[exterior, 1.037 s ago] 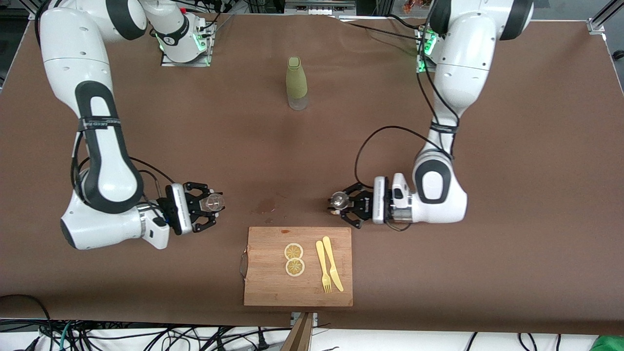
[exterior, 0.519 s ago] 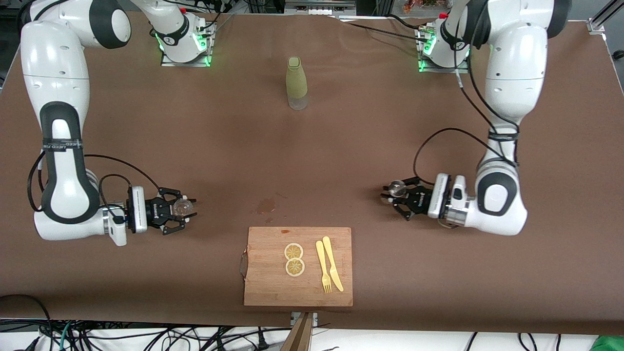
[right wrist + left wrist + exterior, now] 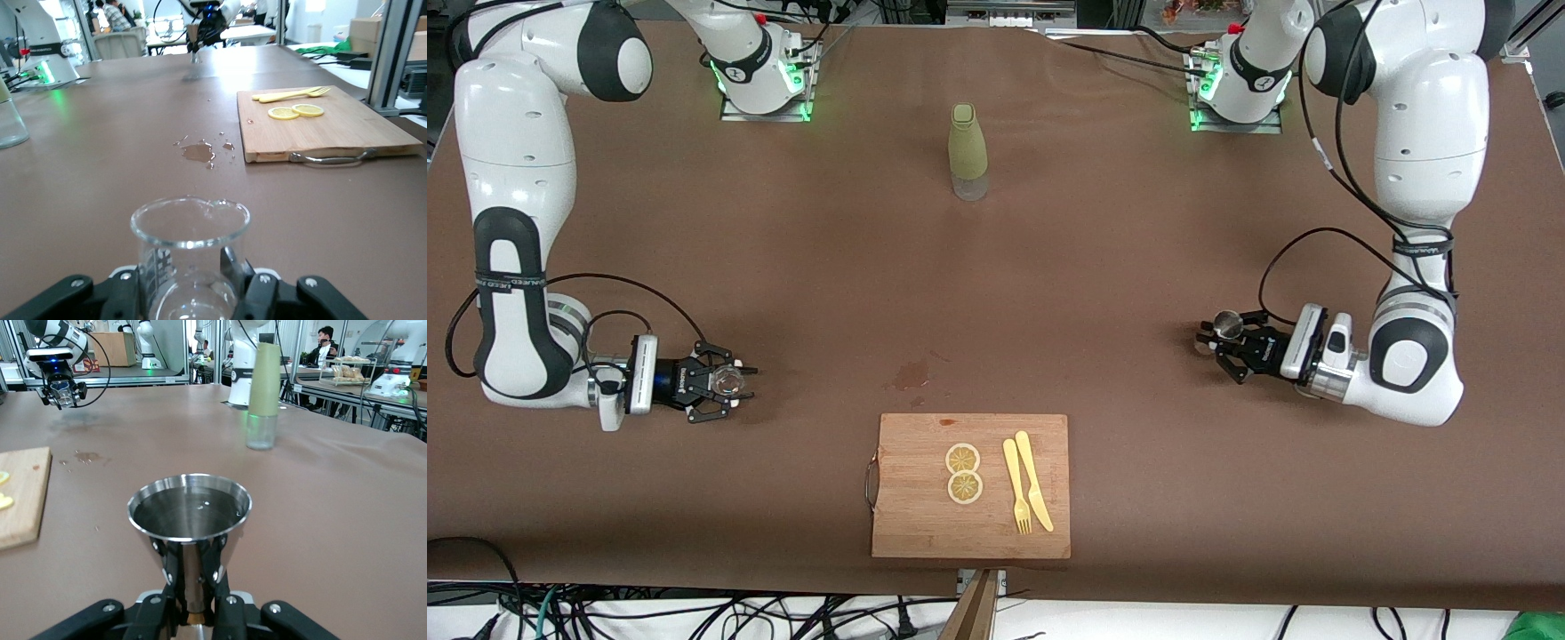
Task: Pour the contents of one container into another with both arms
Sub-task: 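Lower the beaker with the right gripper while the left gripper lowers the jigger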
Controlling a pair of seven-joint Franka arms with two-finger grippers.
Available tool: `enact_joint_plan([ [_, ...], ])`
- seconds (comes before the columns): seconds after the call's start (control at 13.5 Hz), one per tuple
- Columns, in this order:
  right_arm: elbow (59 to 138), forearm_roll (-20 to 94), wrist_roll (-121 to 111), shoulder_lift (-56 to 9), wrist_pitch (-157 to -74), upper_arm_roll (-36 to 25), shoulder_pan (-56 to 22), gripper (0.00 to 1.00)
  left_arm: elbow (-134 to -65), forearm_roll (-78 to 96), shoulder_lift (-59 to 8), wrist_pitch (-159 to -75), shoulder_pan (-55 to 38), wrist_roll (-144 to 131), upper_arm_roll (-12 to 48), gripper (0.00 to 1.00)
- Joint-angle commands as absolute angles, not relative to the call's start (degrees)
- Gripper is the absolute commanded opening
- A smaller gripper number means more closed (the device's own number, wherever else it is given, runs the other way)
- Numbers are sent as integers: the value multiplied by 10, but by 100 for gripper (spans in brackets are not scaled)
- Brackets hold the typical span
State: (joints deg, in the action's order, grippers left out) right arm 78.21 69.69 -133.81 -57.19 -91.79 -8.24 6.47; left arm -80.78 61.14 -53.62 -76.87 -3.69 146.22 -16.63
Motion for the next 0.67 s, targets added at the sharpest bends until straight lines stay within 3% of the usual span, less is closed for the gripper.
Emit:
enact_joint_plan([
  [0.0,803,732,-1377,-577,-919,-82,68,44,-774,579,-562,-733,-6,1522,-166,0],
  [0.59,825,751,-1412,-588,-926,-90,69,45,-744,558,-605,-722,31,1591,-184,0],
])
